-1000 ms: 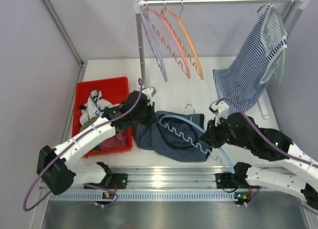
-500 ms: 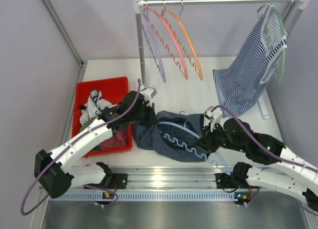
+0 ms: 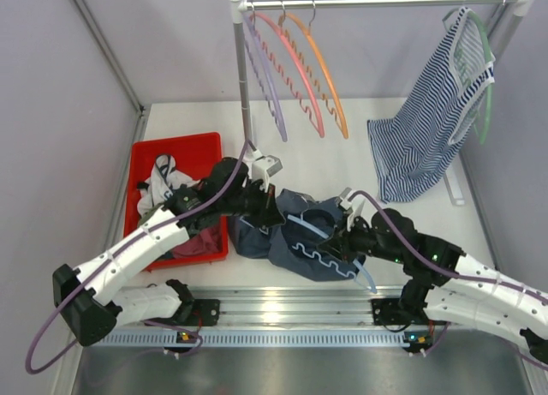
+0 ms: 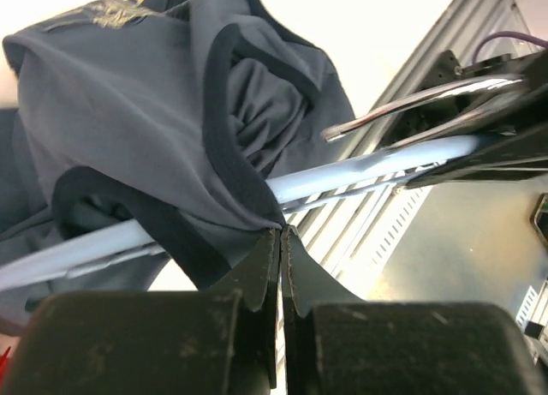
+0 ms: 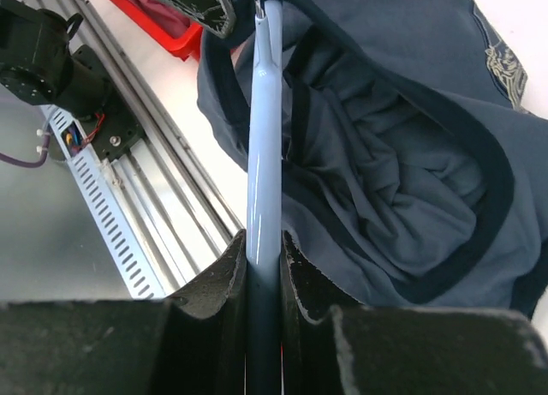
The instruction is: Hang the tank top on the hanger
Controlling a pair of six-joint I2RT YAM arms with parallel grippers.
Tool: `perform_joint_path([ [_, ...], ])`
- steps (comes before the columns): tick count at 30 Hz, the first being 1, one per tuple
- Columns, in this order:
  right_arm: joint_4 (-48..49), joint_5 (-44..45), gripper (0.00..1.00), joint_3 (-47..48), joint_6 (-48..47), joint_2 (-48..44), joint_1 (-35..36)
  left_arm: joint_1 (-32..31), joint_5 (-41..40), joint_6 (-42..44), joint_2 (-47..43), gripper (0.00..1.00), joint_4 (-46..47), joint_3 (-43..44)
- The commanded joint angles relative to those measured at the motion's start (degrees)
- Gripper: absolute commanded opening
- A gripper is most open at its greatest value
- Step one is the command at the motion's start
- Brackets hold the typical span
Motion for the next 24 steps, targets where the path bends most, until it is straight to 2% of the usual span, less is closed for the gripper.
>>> perform_joint_path([
  [1,12.60,-2.64,0.00,-2.44,-1.67,-1.08,0.65,-0.55,2.02,1.64,-1.91,0.00,1.49,3.73],
  [4,16.20,-2.03,0.00,-5.52,-2.02,-1.08,0.56,-0.55,-0.26,2.25,-1.73,0.00,0.88,4.70],
  [7,19.28,-1.06,0.00,-7.63,-2.11,-2.22,0.65,-0.46,-8.77,2.25,-1.03,0.00,-1.92,5.14],
  [10,20.07,-0.88,0.00,-8.33,-2.37,-2.49,0.56,-0.46,-12.66,1.11,-1.03,0.17,-3.08,4.79],
  [11,20.25,-1.06,0.00,-8.68,-2.37,-2.40,0.56,-0.55,-12.75,0.76,-1.38,0.33,-2.47,4.09],
  [14,22.18,-2.38,0.00,-9.82,-1.94,-2.05,0.56,-0.46,-13.80,0.58,-3.05,0.44,-0.01,2.42],
  [16,22.88,-2.55,0.00,-10.26,-1.67,-2.14,0.56,-0.55,-13.63,0.41,-3.84,0.45,0.26,2.33],
  [20,23.41,-1.68,0.00,-10.79,-1.58,-2.23,0.56,-0.72,-8.20,0.85,-6.74,0.49,4.47,-0.04],
  [24,23.50,-1.59,0.00,-10.79,-1.58,-1.79,0.48,-4.48,-7.47,0.50,-8.41,0.52,11.31,-3.20],
])
